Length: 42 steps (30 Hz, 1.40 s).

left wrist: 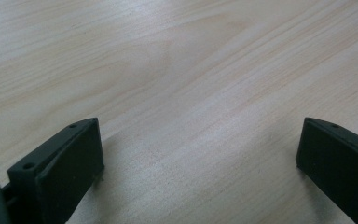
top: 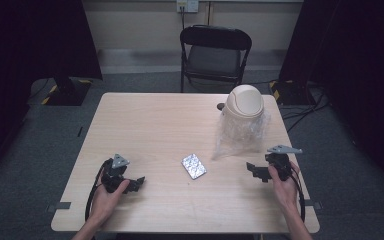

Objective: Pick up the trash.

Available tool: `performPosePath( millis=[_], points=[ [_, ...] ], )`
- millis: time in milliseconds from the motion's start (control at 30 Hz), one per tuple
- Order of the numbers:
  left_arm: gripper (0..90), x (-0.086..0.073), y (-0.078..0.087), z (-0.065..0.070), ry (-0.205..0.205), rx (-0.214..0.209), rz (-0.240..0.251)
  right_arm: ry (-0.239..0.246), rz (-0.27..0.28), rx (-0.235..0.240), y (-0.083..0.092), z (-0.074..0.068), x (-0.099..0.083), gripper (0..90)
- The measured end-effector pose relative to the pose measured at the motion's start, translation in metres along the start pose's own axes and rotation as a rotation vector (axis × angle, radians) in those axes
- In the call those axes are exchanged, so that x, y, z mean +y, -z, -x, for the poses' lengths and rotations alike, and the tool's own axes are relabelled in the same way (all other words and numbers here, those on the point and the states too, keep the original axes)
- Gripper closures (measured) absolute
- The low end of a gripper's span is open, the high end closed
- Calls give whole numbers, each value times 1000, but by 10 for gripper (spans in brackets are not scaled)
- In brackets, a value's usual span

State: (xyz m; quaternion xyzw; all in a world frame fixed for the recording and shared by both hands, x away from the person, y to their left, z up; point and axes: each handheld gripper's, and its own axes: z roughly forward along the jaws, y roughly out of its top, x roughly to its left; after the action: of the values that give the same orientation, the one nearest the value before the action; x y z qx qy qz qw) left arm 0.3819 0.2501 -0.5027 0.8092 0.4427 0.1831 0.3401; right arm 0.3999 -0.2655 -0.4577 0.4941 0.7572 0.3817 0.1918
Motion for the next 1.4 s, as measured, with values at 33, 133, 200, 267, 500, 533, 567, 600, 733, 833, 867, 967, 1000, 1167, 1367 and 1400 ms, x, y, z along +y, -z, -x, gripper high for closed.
performPosePath(
  millis=[33, 133, 200, 267, 500, 533, 567, 600, 733, 833, 867, 967, 1000, 1167, 1367, 1400],
  points=[
    [0, 0, 0, 0, 2, -1, 2, 2, 15, -1, 0, -1, 4, 147],
    [0, 0, 0, 0, 1, -1, 2, 13, 28, 2, -2, -6, 15, 151],
    [0, 0, 0, 0, 2, -1, 2, 15, 35, -2, -3, -8, 21, 151],
    [0, 0, 0, 0, 2, 0, 2, 20, 32, 9, -5, -8, 26, 158],
    [0, 0, 0, 0, 1, -1, 2, 72, 56, 15, -3, -12, 47, 186],
    [0, 0, 0, 0, 1, 0, 2, 81, 59, 17, -2, -12, 52, 189],
    [0, 0, 0, 0, 1, 0, 2, 85, 67, 27, 0, -14, 60, 192],
    [0, 0, 0, 0, 1, 0, 2, 85, 67, 27, 0, -14, 60, 192],
    [0, 0, 0, 0, 3, 0, 3, 98, 89, 49, 3, -15, 79, 198],
    [0, 0, 0, 0, 3, 0, 3, 109, 101, 53, 1, -16, 94, 200],
    [0, 0, 0, 0, 3, 0, 3, 109, 101, 53, 1, -16, 94, 200],
    [0, 0, 0, 0, 4, 0, 4, 122, 107, 61, -2, -16, 109, 199],
    [0, 0, 0, 0, 3, 0, 3, 118, 120, 73, -5, -14, 120, 198],
    [0, 0, 0, 0, 2, -1, 2, 133, 118, 69, -13, -12, 135, 196],
    [0, 0, 0, 0, 2, -1, 2, 139, 91, 70, -33, -5, 149, 196],
    [0, 0, 0, 0, 2, -1, 2, 139, 91, 70, -33, -5, 149, 196]
  ],
)
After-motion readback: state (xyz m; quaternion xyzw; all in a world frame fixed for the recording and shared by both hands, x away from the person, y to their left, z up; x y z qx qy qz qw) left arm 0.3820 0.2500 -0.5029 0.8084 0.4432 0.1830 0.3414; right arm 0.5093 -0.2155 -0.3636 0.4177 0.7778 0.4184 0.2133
